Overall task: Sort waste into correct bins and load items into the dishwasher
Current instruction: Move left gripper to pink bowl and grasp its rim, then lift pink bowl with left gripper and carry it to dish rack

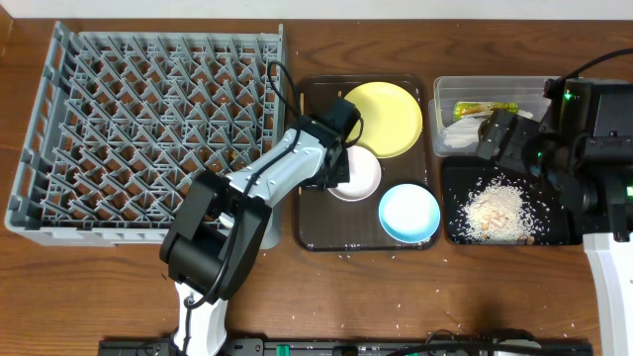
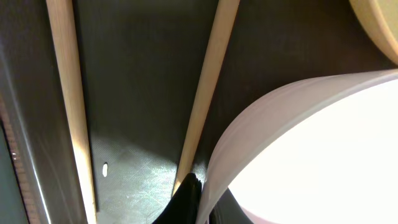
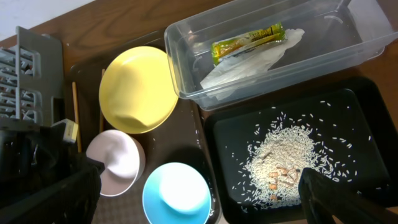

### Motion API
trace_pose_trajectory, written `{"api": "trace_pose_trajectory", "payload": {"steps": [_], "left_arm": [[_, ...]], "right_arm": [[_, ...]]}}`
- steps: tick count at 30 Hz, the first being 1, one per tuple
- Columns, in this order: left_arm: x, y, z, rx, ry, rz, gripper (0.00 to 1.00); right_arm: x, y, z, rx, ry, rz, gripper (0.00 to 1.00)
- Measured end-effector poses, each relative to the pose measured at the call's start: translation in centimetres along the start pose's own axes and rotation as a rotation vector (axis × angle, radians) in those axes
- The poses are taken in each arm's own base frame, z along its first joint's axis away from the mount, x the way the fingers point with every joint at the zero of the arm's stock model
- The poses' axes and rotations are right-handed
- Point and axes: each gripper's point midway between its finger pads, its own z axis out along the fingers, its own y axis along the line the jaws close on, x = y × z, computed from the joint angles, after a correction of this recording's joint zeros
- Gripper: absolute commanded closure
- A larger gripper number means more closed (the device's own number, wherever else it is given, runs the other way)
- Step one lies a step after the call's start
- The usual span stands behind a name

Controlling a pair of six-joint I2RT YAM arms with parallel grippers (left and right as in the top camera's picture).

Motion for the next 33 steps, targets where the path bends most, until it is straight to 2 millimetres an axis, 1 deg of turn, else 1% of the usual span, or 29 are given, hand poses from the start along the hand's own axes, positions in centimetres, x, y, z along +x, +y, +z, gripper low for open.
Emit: {"api": "trace_pose_trajectory", "payload": {"steps": [2, 4, 6, 8, 9, 11, 12, 13, 14, 15, 16, 17, 19, 21, 24, 25, 27, 28, 29, 32, 33], "left_arm": [[0.0, 0.0, 0.0, -0.001, 0.001, 0.003, 0.93], [0.2, 0.2, -0.4, -0.005, 0.007, 0.011, 0.92], [0.0, 0.1, -2.1, 0.008, -0.018, 0.032, 0.93], [-0.5, 0.1, -5.0, 0.020, -0.078, 0.041, 0.92], [-0.9, 0.2, -7.0, 0.027, -0.127, 0.046, 0.92], [-1.9, 0.6, -11.8, 0.041, -0.252, 0.050, 0.93], [-2.1, 1.0, -13.7, 0.039, -0.299, 0.048, 0.92], [-2.2, 1.3, -14.9, 0.039, -0.329, 0.046, 0.91], [-2.3, 1.5, -15.9, 0.037, -0.357, 0.043, 0.74], [-2.2, 1.8, -16.5, 0.030, -0.370, 0.040, 0.58], [-2.3, 1.9, -16.6, 0.027, -0.373, 0.035, 0.53], [-2.1, 1.7, -16.2, 0.037, -0.358, 0.028, 0.49], [-1.9, 0.8, -14.7, 0.067, -0.308, 0.015, 0.46], [-1.8, -0.3, -12.3, 0.098, -0.247, 0.018, 0.44], [-1.1, -0.7, -8.6, 0.089, -0.147, 0.007, 0.40], [-0.7, -0.7, -7.1, 0.078, -0.107, 0.001, 0.40], [-0.1, -0.5, -5.1, 0.059, -0.056, -0.011, 0.41], [0.1, -0.5, -4.3, 0.052, -0.038, -0.018, 0.41], [0.3, -0.4, -3.7, 0.047, -0.021, -0.025, 0.45], [0.6, -0.7, -2.2, 0.057, 0.013, -0.035, 0.46], [0.7, -0.8, -1.7, 0.061, 0.023, -0.039, 0.49]], "right_arm": [[0.0, 0.0, 0.0, 0.000, 0.000, 0.000, 0.01], [0.0, 0.0, 0.0, 0.000, 0.000, 0.000, 0.01], [0.0, 0.0, 0.0, 0.000, 0.000, 0.000, 0.01], [0.0, 0.0, 0.0, 0.000, 0.000, 0.000, 0.01], [0.0, 0.0, 0.0, 0.000, 0.001, 0.000, 0.01], [0.1, 0.0, 0.1, 0.001, 0.002, 0.000, 0.01], [0.1, 0.0, 0.1, 0.001, 0.002, 0.000, 0.01], [0.1, 0.0, 0.1, 0.001, 0.002, 0.000, 0.01], [0.1, 0.0, 0.1, 0.001, 0.002, 0.000, 0.01], [0.1, 0.0, 0.1, 0.001, 0.002, 0.000, 0.01], [0.1, 0.0, 0.1, 0.001, 0.002, 0.000, 0.01], [0.1, 0.0, 0.1, 0.001, 0.002, 0.000, 0.01], [0.0, 0.0, 0.1, 0.001, 0.002, 0.000, 0.01], [0.1, 0.0, 0.1, 0.001, 0.002, 0.000, 0.01], [0.1, 0.0, 0.1, 0.001, 0.002, 0.000, 0.01], [0.1, 0.0, 0.1, 0.001, 0.002, 0.000, 0.01], [0.1, 0.0, 0.1, 0.001, 0.002, 0.000, 0.01], [0.1, 0.0, 0.1, 0.001, 0.002, 0.000, 0.01], [0.1, 0.0, 0.1, 0.001, 0.002, 0.000, 0.01], [0.1, 0.0, 0.1, 0.001, 0.002, 0.000, 0.01], [0.1, 0.0, 0.1, 0.001, 0.002, 0.000, 0.01]]}}
